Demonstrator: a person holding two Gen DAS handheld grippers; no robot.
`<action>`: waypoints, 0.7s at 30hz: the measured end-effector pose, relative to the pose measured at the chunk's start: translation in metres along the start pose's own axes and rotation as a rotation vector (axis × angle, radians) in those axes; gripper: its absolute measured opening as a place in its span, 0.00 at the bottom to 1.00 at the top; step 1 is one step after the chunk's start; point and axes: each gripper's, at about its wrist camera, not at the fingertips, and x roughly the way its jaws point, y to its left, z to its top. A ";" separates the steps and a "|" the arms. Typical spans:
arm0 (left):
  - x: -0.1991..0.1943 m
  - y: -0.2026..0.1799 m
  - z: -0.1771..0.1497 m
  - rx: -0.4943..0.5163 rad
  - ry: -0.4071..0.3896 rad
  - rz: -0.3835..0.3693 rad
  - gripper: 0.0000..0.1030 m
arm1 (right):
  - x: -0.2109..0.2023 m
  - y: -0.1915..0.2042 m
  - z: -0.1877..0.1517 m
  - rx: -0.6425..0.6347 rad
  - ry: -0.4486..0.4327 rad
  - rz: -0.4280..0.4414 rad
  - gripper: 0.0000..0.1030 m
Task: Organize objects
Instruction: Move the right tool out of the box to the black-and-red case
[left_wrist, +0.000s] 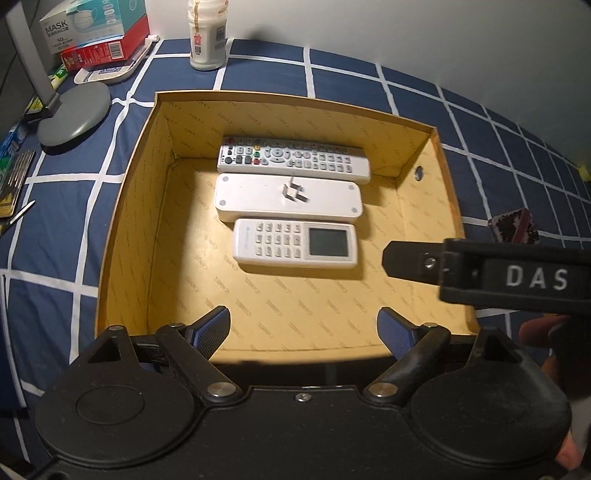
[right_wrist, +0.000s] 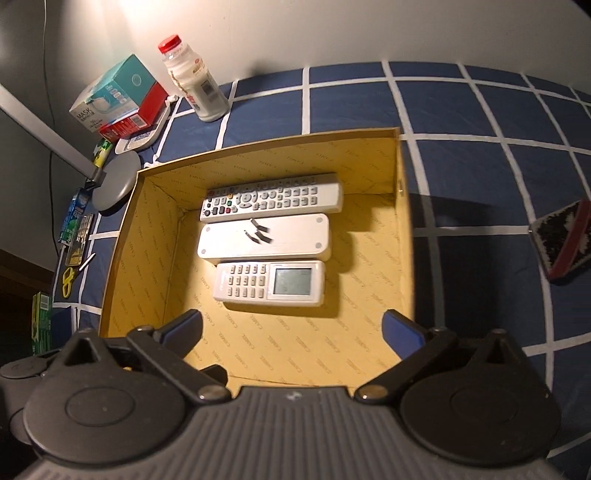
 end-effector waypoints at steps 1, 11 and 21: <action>-0.001 -0.003 -0.001 0.003 -0.003 0.004 0.87 | -0.003 -0.003 -0.001 -0.001 -0.002 0.000 1.00; -0.003 -0.056 -0.008 0.029 -0.016 0.017 0.94 | -0.030 -0.053 -0.008 0.012 -0.033 -0.001 1.00; 0.011 -0.139 -0.010 0.016 -0.016 0.065 0.96 | -0.062 -0.138 -0.006 0.007 -0.044 0.011 1.00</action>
